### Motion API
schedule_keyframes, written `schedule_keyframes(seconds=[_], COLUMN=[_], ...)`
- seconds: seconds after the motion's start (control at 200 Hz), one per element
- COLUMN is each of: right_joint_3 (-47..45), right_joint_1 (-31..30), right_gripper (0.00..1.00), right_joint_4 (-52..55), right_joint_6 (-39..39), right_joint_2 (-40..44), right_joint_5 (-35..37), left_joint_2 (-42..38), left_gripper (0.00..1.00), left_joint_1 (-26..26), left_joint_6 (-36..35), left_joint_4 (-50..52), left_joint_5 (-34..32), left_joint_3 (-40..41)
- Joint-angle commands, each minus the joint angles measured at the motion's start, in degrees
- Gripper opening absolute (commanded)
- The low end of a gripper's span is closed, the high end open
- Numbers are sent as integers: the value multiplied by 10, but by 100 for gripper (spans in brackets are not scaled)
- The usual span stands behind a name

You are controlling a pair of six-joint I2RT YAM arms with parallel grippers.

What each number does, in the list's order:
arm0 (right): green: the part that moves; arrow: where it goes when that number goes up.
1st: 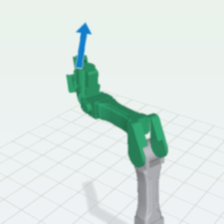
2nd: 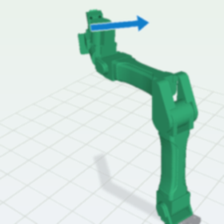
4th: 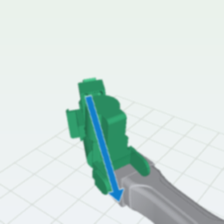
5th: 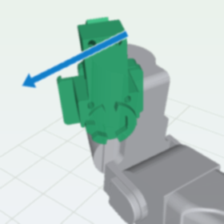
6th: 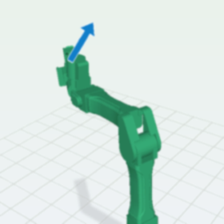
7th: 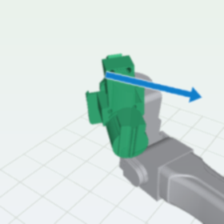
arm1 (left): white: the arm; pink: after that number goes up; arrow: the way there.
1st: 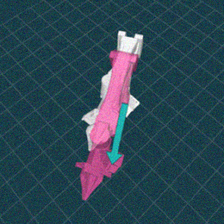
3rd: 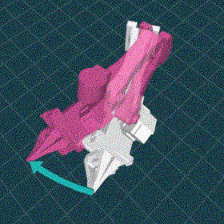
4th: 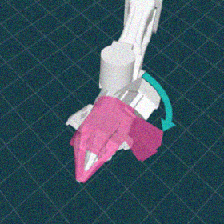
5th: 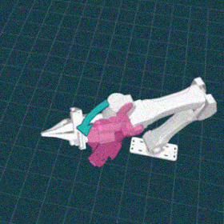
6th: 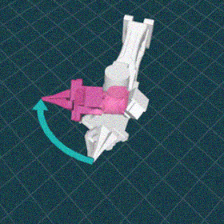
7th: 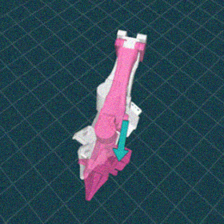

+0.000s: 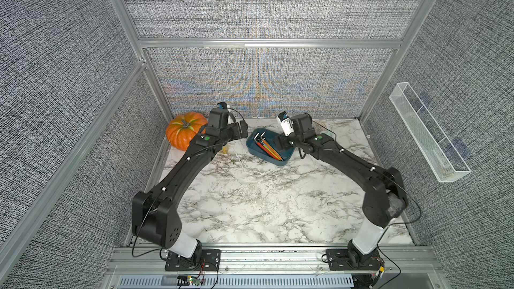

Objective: Put the hex key on the desktop into the storage box
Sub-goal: Place the Allen key in the storage box, then reset both arms

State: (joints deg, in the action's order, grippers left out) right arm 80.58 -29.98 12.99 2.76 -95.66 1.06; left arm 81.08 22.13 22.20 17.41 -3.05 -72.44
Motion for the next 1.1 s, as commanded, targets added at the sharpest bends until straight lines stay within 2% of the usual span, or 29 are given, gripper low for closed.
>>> schedule_keyframes(seconds=[0.0,0.095,0.185,0.285,0.41,0.511,0.656,0.716,0.801,0.896,0.976,1.091], right_joint_3=[-53,-123,-196,-256,-282,-288,-327,-372,-437,-478,-517,-555], right_joint_1=[1,9,24,53,91,115,141,150,163,187,200,212], right_gripper=[99,99,99,99,99,99,99,99,99,99,99,99], right_joint_4=[-44,-74,-111,-146,-157,-157,-211,-269,-367,-434,-517,-597], right_joint_6=[-39,-56,-64,-81,-106,-111,-81,-48,-5,-25,-27,-8], right_joint_2=[81,166,235,284,295,283,268,268,258,219,184,151], right_joint_5=[15,41,70,112,180,234,292,282,247,235,222,211], left_joint_2=[-113,-228,-297,-312,-259,-169,-42,-12,7,47,35,36], left_gripper=[100,100,100,100,100,100,100,100,100,100,100,100], left_joint_1=[-1,-18,-63,-95,-119,-141,-144,-147,-149,-149,-153,-159], left_joint_6=[-92,-179,-206,-213,-221,-198,-222,-228,-227,-232,-226,-224], left_joint_4=[-93,-229,-299,-368,-499,-568,-732,-800,-798,-882,-841,-850], left_joint_5=[-151,-253,-258,-265,-286,-270,-272,-263,-212,-201,-191,-182], left_joint_3=[117,270,360,434,510,528,559,571,558,577,568,573])
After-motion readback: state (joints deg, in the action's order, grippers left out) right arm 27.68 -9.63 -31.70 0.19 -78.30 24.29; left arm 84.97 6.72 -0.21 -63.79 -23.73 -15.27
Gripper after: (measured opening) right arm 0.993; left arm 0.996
